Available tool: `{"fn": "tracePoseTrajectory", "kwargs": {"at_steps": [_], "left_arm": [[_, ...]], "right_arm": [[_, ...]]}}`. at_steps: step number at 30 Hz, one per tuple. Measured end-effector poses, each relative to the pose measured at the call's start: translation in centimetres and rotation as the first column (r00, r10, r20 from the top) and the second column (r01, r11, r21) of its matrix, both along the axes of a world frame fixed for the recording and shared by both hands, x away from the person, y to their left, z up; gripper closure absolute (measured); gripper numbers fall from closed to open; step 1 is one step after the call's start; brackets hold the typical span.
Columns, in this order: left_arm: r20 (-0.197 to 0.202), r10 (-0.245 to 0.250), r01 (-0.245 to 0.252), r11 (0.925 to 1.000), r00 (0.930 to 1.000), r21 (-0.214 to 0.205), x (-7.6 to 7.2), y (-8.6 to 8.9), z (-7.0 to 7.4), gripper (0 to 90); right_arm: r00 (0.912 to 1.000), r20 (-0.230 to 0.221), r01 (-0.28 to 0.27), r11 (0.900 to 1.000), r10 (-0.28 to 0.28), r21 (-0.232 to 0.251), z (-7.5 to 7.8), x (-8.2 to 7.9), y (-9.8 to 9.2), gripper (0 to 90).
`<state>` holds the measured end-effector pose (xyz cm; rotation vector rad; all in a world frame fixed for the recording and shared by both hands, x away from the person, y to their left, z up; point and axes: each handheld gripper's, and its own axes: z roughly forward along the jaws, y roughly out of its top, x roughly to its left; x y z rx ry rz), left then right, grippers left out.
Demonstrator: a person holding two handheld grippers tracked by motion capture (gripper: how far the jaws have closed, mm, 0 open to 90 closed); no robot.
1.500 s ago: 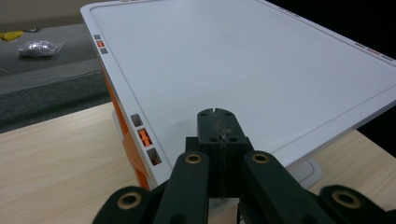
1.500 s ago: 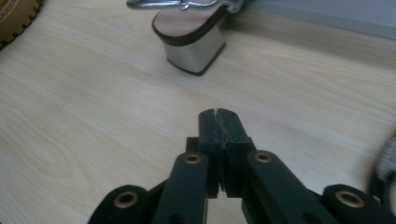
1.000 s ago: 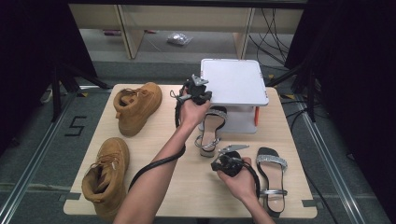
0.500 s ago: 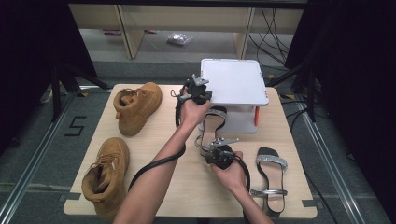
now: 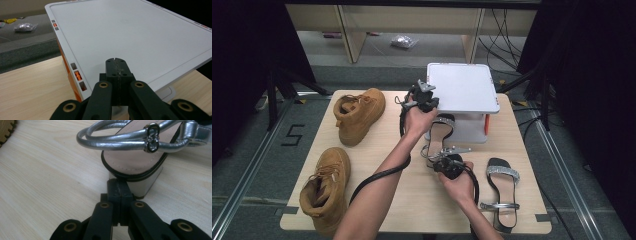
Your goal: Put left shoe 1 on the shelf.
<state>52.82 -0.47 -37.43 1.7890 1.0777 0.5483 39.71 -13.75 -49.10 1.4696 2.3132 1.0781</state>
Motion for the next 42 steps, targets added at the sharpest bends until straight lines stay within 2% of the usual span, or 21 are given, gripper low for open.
{"fn": "tracePoseTrajectory", "kwargs": {"at_steps": [4, 7, 8, 9, 11, 14, 15, 18, 20, 21, 22, 23, 24, 32, 34, 36, 37, 38, 39, 40, 42], "left_arm": [[-0.001, 0.0, 0.0, 1.0, 1.0, 0.0, 0.0, 0.0, 0.0, 89.7], [-0.003, 0.003, -0.003, 1.0, 1.0, -0.005, 0.0, 0.0, 0.0, 89.7], [-0.002, 0.003, -0.003, 1.0, 1.0, -0.004, 0.0, 0.0, 0.0, 89.7], [0.002, 0.003, -0.003, 1.0, 1.0, 0.002, 0.0, 0.0, 0.0, 89.7], [-0.001, 0.002, -0.002, 1.0, 1.0, -0.001, 0.0, 0.0, 0.0, 89.6], [-0.002, 0.006, -0.006, 0.9999, 1.0, -0.013, 0.0, -0.1, 0.0, 89.7], [-0.002, 0.005, -0.005, 0.9999, 1.0, -0.013, 0.0, -0.1, 0.0, 89.7], [-0.004, 0.002, -0.002, 1.0, 1.0, -0.004, 0.0, 0.0, 0.0, 89.7], [-0.004, 0.003, -0.003, 1.0, 1.0, -0.004, 0.0, 0.0, 0.0, 89.7], [-0.005, 0.003, -0.003, 1.0, 1.0, -0.004, 0.0, 0.0, 0.0, 89.7], [-0.004, 0.007, -0.007, 0.9999, 1.0, -0.015, 0.0, -0.1, 0.0, 89.7], [-0.005, 0.007, -0.007, 0.9998, 1.0, -0.016, 0.0, -0.1, 0.0, 89.7], [-0.008, 0.002, -0.002, 1.0, 1.0, -0.006, 0.0, 0.0, 0.0, 89.7], [-0.004, 0.009, -0.009, 0.9998, 1.0, -0.017, 0.0, -0.1, 0.0, 89.7], [-0.006, 0.008, -0.008, 0.9998, 0.9999, -0.019, 0.0, -0.1, 0.0, 89.7], [-0.006, 0.002, -0.002, 0.9999, 1.0, -0.016, 0.1, 0.0, 0.0, 89.7], [-0.006, 0.002, -0.002, 0.9999, 1.0, -0.016, 0.1, 0.0, 0.0, 89.7], [-0.007, 0.002, -0.002, 0.9999, 1.0, -0.015, 0.1, 0.0, 0.0, 89.7], [-0.01, 0.004, -0.004, 0.9999, 0.9999, -0.011, 0.0, 0.0, 0.0, 89.7], [-0.012, -0.002, 0.002, 1.0, 0.9999, -0.002, 0.0, 0.1, 0.0, 89.7], [-0.007, -0.003, 0.002, 0.9999, 1.0, -0.012, 0.0, 0.1, 0.0, 89.7]], "right_arm": [[0.9998, 0.019, 0.01, 0.9996, -0.01, 0.028, 0.1, 0.0, 0.0, 90.0], [0.9998, 0.012, 0.016, 0.9995, -0.016, 0.026, 0.7, 0.1, -0.1, 90.0], [0.9994, -0.008, 0.034, 0.9983, -0.034, 0.048, 0.8, 0.0, 0.2, 90.0], [0.9995, 0.022, 0.021, 0.9996, -0.021, 0.021, 1.0, 0.3, 0.0, 90.0], [0.9994, 0.007, 0.034, 0.999, -0.034, 0.03, 1.3, 0.3, 0.1, 90.0], [0.9989, 0.023, 0.041, 0.999, -0.042, 0.016, 1.6, 0.4, 0.1, 90.0], [0.9978, 0.049, 0.045, 0.999, -0.045, -0.003, 1.7, 0.6, -0.1, 90.0], [0.9965, 0.064, 0.056, 0.9983, -0.055, -0.018, 1.9, 1.0, -0.3, 90.0], [0.9943, 0.096, 0.051, 0.9981, -0.047, -0.036, 1.9, 1.7, -0.6, 90.0], [0.9951, 0.058, 0.081, 0.9966, -0.08, -0.014, 2.1, 1.6, -0.3, 90.0], [0.9945, 0.09, 0.057, 0.9972, -0.053, -0.048, 2.2, 2.0, -0.6, 90.0], [0.9934, 0.052, 0.102, 0.9948, -0.102, 0.002, 2.2, 1.9, -0.1, 90.0], [0.9931, 0.1, 0.067, 0.9965, -0.062, -0.049, 2.3, 2.4, -0.6, 90.0], [0.9895, 0.113, 0.096, 0.9939, -0.089, -0.055, 2.9, 4.6, -0.3, 90.0], [0.9871, 0.124, 0.109, 0.9922, -0.101, -0.061, 2.9, 5.1, -0.3, 90.0], [0.9846, 0.159, 0.083, 0.9941, -0.071, -0.069, 2.7, 6.1, -0.7, 90.0], [0.9846, 0.159, 0.083, 0.9941, -0.071, -0.069, 2.7, 6.1, -0.7, 90.0], [0.9844, 0.141, 0.115, 0.9913, -0.105, -0.064, 2.7, 6.0, -0.4, 90.0], [0.9819, 0.166, 0.105, 0.9909, -0.091, -0.083, 2.5, 6.3, -0.5, 90.0], [0.9825, 0.144, 0.129, 0.9891, -0.118, -0.071, 2.4, 6.5, -0.1, 90.0], [0.9835, 0.132, 0.133, 0.9889, -0.124, -0.066, 2.3, 6.7, 0.0, 90.0]]}}
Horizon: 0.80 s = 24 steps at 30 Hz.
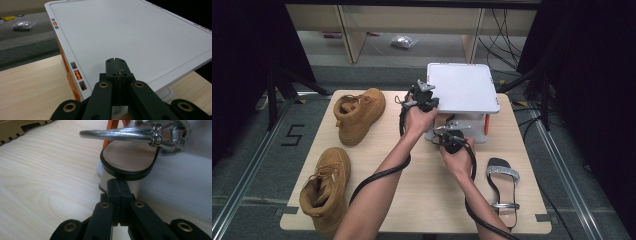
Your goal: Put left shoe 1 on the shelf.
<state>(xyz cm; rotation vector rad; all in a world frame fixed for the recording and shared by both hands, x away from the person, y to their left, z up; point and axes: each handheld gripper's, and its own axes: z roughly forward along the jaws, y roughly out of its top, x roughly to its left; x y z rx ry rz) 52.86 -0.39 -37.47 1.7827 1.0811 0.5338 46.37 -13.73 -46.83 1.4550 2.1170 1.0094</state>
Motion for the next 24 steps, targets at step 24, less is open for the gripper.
{"fn": "tracePoseTrajectory", "kwargs": {"at_steps": [24], "left_arm": [[-0.009, 0.004, -0.005, 1.0, 1.0, -0.005, 0.0, 0.0, 0.1, 89.7]], "right_arm": [[0.9989, 0.021, 0.043, 0.9982, -0.042, -0.042, -1.4, 3.3, 0.7, 90.0]]}}
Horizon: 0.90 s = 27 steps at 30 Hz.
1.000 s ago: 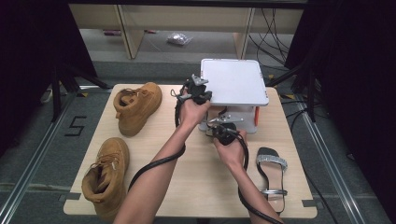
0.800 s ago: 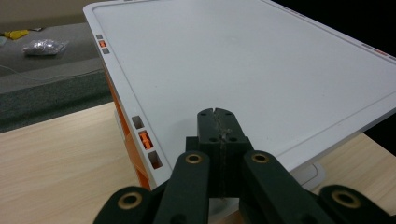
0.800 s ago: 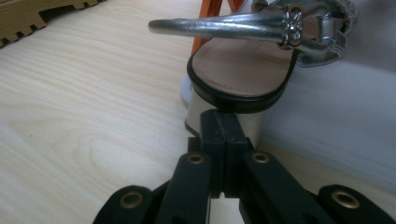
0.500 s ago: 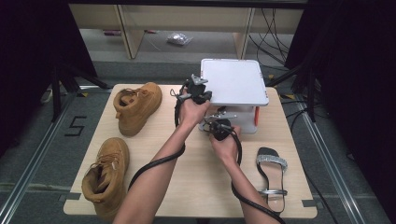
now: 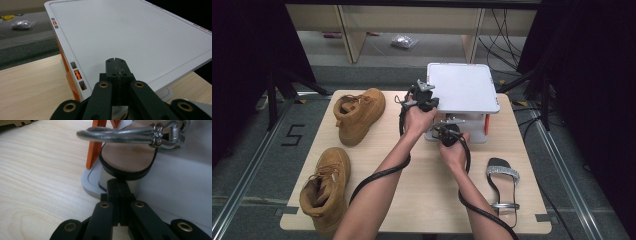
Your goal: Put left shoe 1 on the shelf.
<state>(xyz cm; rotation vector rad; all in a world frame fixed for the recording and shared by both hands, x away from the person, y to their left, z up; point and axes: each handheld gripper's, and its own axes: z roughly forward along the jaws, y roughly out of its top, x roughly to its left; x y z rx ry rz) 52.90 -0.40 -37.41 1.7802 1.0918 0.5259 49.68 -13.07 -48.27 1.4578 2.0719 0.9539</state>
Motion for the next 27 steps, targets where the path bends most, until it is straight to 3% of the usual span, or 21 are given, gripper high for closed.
{"fn": "tracePoseTrajectory", "kwargs": {"at_steps": [2, 4, 14, 18, 20, 21, 27], "left_arm": [[0.001, 0.0, 0.0, 1.0, 1.0, 0.001, 0.0, 0.0, 0.0, 89.7], [0.002, 0.0, 0.0, 1.0, 1.0, 0.001, 0.0, 0.0, 0.0, 89.7], [0.002, 0.002, -0.002, 1.0, 1.0, 0.0, 0.0, 0.0, 0.0, 89.7], [0.006, 0.002, -0.002, 1.0, 1.0, -0.003, 0.0, -0.1, 0.0, 89.7], [0.009, 0.005, -0.005, 1.0, 0.9999, -0.004, 0.0, -0.1, -0.1, 89.7], [0.012, 0.011, -0.011, 0.9999, 0.9999, -0.009, -0.1, -0.2, -0.1, 89.7], [0.013, 0.009, -0.009, 0.9999, 0.9999, -0.007, -0.1, -0.1, 0.0, 89.6]], "right_arm": [[0.9999, -0.012, 0.009, 0.9999, -0.009, -0.009, 0.0, 0.1, 0.2, 90.0], [1.0, 0.008, -0.003, 0.9996, 0.003, -0.027, -0.1, 0.3, 0.2, 90.0], [0.9998, 0.014, -0.011, 0.9985, 0.012, -0.053, -0.5, 0.6, 0.2, 90.0], [0.9999, -0.005, -0.014, 0.9993, 0.014, -0.035, -0.2, 0.3, 0.0, 84.4], [0.9995, -0.028, -0.014, 0.9997, 0.013, -0.019, 0.2, 0.0, -0.1, 80.3], [0.9979, -0.064, -0.015, 0.9998, 0.014, -0.012, 0.8, -0.5, -0.2, 76.6], [0.9929, -0.113, -0.041, 0.9987, 0.037, -0.031, 2.6, -1.6, -1.6, 67.4]]}}
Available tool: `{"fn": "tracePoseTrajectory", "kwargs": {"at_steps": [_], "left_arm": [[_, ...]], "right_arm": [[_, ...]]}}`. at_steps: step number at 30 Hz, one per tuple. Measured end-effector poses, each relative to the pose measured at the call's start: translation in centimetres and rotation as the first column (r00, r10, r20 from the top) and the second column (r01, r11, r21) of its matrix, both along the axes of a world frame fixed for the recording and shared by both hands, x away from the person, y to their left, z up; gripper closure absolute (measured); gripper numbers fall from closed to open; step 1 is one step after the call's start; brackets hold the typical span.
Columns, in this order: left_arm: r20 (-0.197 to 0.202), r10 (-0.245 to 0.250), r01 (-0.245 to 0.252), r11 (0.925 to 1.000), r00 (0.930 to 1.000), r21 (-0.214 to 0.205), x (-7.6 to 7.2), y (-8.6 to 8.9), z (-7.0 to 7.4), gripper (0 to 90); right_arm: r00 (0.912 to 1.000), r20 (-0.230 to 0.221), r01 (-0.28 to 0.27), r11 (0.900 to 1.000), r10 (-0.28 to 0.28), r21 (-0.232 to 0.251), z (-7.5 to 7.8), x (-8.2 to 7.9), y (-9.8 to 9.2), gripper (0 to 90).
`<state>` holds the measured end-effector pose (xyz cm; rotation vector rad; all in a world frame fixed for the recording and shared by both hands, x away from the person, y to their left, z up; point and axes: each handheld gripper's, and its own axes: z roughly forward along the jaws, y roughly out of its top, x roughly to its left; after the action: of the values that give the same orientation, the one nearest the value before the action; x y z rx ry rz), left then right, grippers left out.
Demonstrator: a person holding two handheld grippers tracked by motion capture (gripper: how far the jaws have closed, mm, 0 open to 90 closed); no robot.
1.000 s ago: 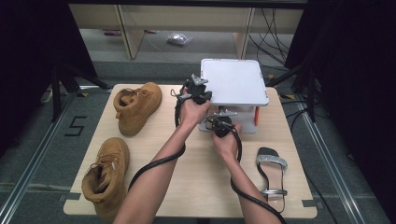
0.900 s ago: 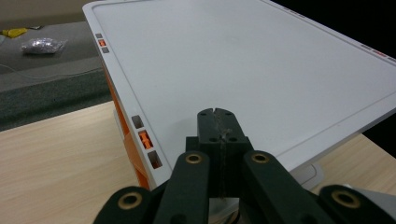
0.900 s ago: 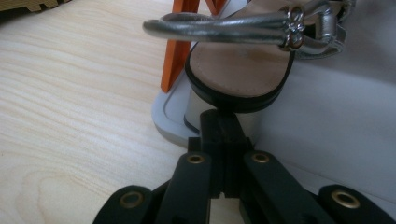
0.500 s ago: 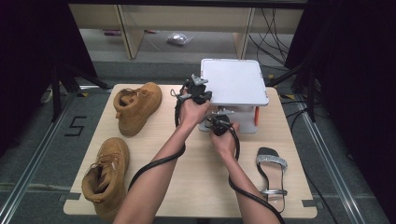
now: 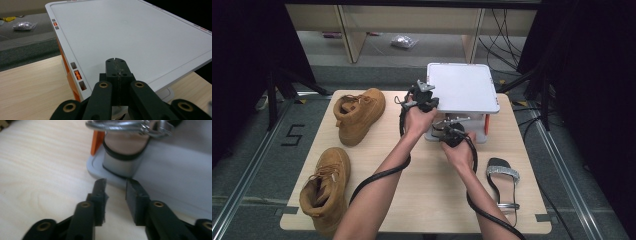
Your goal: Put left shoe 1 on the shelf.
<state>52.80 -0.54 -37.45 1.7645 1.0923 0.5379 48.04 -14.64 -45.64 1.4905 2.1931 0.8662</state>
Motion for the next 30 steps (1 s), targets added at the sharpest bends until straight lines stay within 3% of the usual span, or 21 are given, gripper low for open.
{"fn": "tracePoseTrajectory", "kwargs": {"at_steps": [2, 6, 7, 8, 10, 12, 13, 15, 16, 19, 21, 22, 27, 28, 29, 30], "left_arm": [[-0.004, -0.009, 0.009, 0.9999, 0.9999, 0.005, 0.1, 0.1, 0.0, 89.2], [-0.015, -0.021, 0.021, 0.9998, 0.9997, -0.006, 0.1, 0.3, 0.1, 87.4], [-0.018, -0.023, 0.023, 0.9997, 0.9996, 0.012, 0.1, 0.4, 0.2, 86.0], [-0.018, -0.014, 0.014, 0.9999, 0.9997, -0.006, 0.2, 0.4, 0.2, 84.0], [-0.017, 0.009, -0.008, 0.9999, 0.9998, 0.015, 0.1, 0.8, 0.4, 76.6], [-0.009, 0.01, -0.01, 0.9999, 0.9999, 0.012, 0.1, 1.0, 0.5, 75.1], [-0.003, 0.011, -0.011, 0.9999, 0.9999, 0.006, 0.0, 1.0, 0.6, 70.8], [0.013, 0.016, -0.016, 0.9999, 0.9998, -0.004, -0.2, 1.1, 0.8, 64.3], [0.025, 0.018, -0.017, 0.9998, 0.9995, -0.008, -0.3, 1.1, 0.9, 64.3], [0.052, 0.019, -0.019, 0.9998, 0.9985, 0.001, -0.7, 1.2, 1.0, 49.9], [0.053, 0.016, -0.016, 0.9998, 0.9984, -0.014, -1.1, 1.3, 1.1, 47.2], [0.053, 0.01, -0.009, 0.9999, 0.9985, -0.014, -1.5, 1.4, 1.1, 45.7], [0.058, -0.022, 0.025, 0.9989, 0.998, -0.04, -3.2, 1.7, 1.2, 38.1], [0.057, -0.025, 0.027, 0.9989, 0.9981, -0.039, -3.6, 1.9, 1.2, 38.1], [0.054, -0.027, 0.029, 0.9989, 0.9982, -0.038, -3.8, 2.1, 1.1, 37.4], [0.051, -0.027, 0.029, 0.9989, 0.9983, -0.037, -4.1, 2.3, 1.1, 37.1]], "right_arm": [[0.9987, -0.05, 0.012, 0.9999, -0.012, 0.003, 1.1, -0.7, -1.2, 63.0], [0.9969, -0.076, -0.02, 0.9998, 0.019, -0.009, 1.8, -1.7, -3.0, 58.8], [0.9956, -0.09, -0.024, 0.9997, 0.024, 0.005, 2.0, -2.0, -3.7, 57.7], [0.9945, -0.105, -0.003, 0.9999, 0.005, 0.016, 2.2, -2.4, -4.3, 56.9], [0.9914, -0.129, 0.02, 0.9997, -0.022, -0.016, 2.7, -3.6, -7.1, 55.1], [0.9902, -0.136, 0.032, 0.9995, -0.032, -0.006, 2.8, -4.0, -7.6, 54.9], [0.9846, -0.161, 0.069, 0.9976, -0.068, 0.004, 3.0, -4.8, -9.0, 54.0], [0.9897, -0.136, 0.045, 0.9989, -0.046, -0.008, 2.8, -5.0, -10.0, 53.7], [0.9862, -0.148, 0.074, 0.9971, -0.075, -0.017, 2.9, -5.5, -10.5, 53.3], [0.9843, -0.155, 0.082, 0.9965, -0.083, -0.017, 2.8, -6.6, -12.2, 52.1], [0.9828, -0.159, 0.094, 0.9955, -0.095, -0.014, 2.6, -7.4, -13.3, 51.2], [0.976, -0.181, 0.121, 0.9925, -0.122, -0.015, 2.7, -7.8, -13.5, 50.8], [0.9717, -0.189, 0.142, 0.9898, -0.142, -0.011, 2.1, -9.5, -15.7, 49.0], [0.9621, -0.212, 0.177, 0.9841, -0.171, 0.01, 2.1, -10.0, -15.8, 48.8], [0.9691, -0.199, 0.147, 0.9892, -0.145, -0.006, 2.0, -10.2, -16.4, 48.4], [0.9672, -0.204, 0.154, 0.988, -0.152, -0.005, 1.9, -10.5, -16.8, 48.1]]}}
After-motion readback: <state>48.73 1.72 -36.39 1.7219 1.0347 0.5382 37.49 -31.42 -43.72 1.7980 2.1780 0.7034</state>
